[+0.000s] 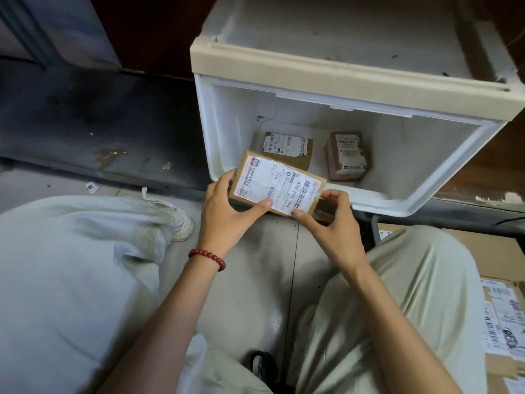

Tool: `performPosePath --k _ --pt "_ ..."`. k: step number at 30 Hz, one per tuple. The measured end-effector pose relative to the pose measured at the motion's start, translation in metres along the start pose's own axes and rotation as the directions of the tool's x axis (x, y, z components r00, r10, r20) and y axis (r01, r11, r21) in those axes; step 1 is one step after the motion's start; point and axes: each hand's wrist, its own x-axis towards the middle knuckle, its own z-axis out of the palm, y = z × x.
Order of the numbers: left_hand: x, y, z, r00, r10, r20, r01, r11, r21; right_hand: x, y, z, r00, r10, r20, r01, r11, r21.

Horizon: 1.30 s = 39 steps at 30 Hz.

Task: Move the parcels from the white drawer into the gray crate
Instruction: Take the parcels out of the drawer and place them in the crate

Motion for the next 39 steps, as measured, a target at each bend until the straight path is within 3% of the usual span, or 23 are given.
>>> performPosePath --k 5,10,14,18,23,27,31,39 --pt "0.003 -0.003 -0.004 0.992 -0.129 -0.009 0.121 0.95 -0.289 -0.003 -0.004 -0.001 0.981 -0.181 0.067 0.179 0.983 0.042" --pt "0.006 0.001 -0.008 0.987 -0.162 -0.006 0.149 0.922 -0.356 -0.006 -0.01 0.002 0.933 -0.34 0.117 0.33 0.939 0.096" --pt "0.004 0.004 -0.006 0.982 -0.185 0.032 0.185 0.921 -0.344 -0.003 -0.009 0.003 0.921 -0.373 0.116 0.359 0.925 0.12" --pt "0.002 0.002 -0.003 0.985 -0.17 0.02 0.169 0.947 -0.272 -0.002 -0.006 0.002 0.933 -0.338 0.128 0.317 0.935 0.156" --pt "0.002 0.004 -0.001 0.99 -0.139 0.03 0.14 0.92 -0.366 0.001 -0.002 0.0 0.974 -0.219 0.051 0.211 0.969 0.129" --pt "0.002 0.004 0.0 0.996 -0.086 0.003 0.082 0.943 -0.323 0.005 -0.001 0.002 0.99 -0.111 -0.085 0.114 0.993 0.039" --pt "0.005 0.002 0.0 0.999 -0.053 0.009 0.053 0.949 -0.31 0.01 0.003 0.001 0.993 -0.056 -0.109 0.054 0.998 -0.025" --pt "0.003 0.004 0.001 0.994 -0.102 -0.041 0.082 0.938 -0.335 0.006 -0.003 -0.002 0.994 0.077 -0.081 -0.065 0.988 0.141"
